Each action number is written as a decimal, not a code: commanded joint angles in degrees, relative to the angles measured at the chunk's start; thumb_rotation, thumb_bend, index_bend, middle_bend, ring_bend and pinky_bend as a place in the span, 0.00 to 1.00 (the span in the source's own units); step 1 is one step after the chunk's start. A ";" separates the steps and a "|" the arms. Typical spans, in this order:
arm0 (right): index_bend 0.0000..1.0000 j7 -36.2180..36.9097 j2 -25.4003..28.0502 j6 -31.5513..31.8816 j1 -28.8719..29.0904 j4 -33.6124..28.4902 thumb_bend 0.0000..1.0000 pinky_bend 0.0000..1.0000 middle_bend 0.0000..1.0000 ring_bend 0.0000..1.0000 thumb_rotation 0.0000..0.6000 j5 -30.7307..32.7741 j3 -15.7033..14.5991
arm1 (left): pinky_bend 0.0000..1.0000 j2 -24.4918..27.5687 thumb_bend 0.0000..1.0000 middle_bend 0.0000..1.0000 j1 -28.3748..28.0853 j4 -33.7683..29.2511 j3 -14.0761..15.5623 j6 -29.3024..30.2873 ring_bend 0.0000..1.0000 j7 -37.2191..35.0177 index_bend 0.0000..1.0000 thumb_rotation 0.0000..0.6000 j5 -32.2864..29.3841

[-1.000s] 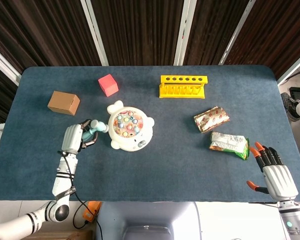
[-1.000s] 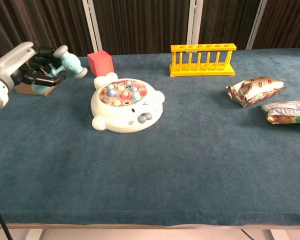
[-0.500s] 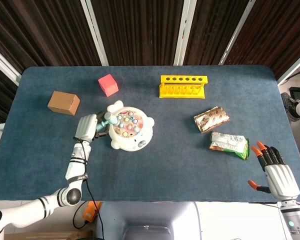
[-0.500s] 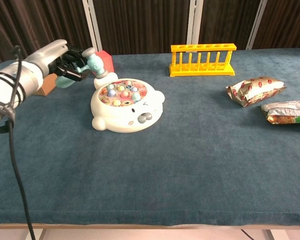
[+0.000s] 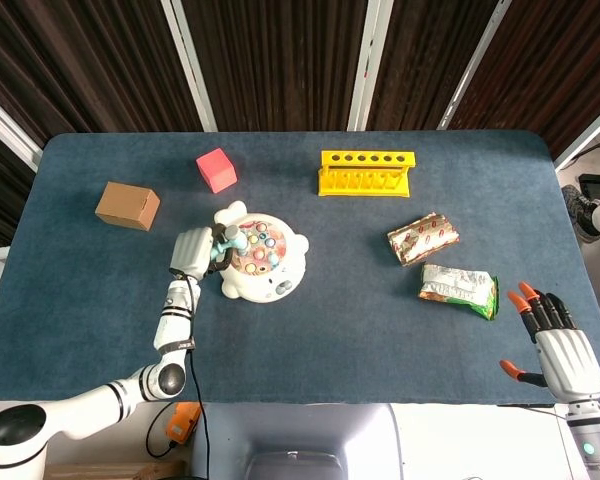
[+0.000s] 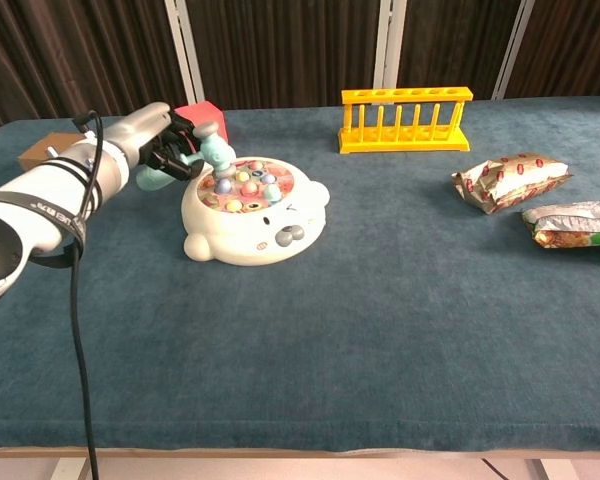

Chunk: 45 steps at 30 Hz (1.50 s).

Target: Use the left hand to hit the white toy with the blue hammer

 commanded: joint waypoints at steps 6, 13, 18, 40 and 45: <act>0.00 -0.14 -0.01 -0.11 0.00 -0.05 0.27 0.00 0.00 0.00 1.00 0.05 -0.03 | 1.00 0.12 0.84 0.95 -0.18 0.34 0.69 -0.37 0.99 -1.00 0.57 1.00 0.51; 0.00 -0.10 0.05 0.00 -0.08 -0.08 0.27 0.00 0.00 0.00 1.00 -0.27 -0.19 | 1.00 0.62 0.84 0.95 -0.16 0.11 1.29 -1.11 0.99 -0.39 0.58 1.00 -0.38; 0.00 -0.12 0.01 0.01 -0.08 0.00 0.27 0.00 0.00 0.00 1.00 -0.37 -0.22 | 1.00 0.80 0.84 0.95 -0.26 -0.18 1.72 -1.54 0.99 -0.03 0.59 1.00 -0.76; 0.00 1.76 0.80 1.39 -0.72 0.10 0.27 0.00 0.00 0.00 1.00 -1.45 -0.47 | 1.00 -0.16 0.84 0.96 -1.44 -2.37 1.87 0.79 0.99 -1.16 0.59 1.00 1.31; 0.00 2.24 0.99 1.50 -0.80 0.19 0.27 0.00 0.00 0.00 1.00 -1.56 -0.50 | 1.00 -1.16 0.84 0.96 -1.85 -0.55 2.13 0.12 0.99 -0.89 0.59 1.00 0.75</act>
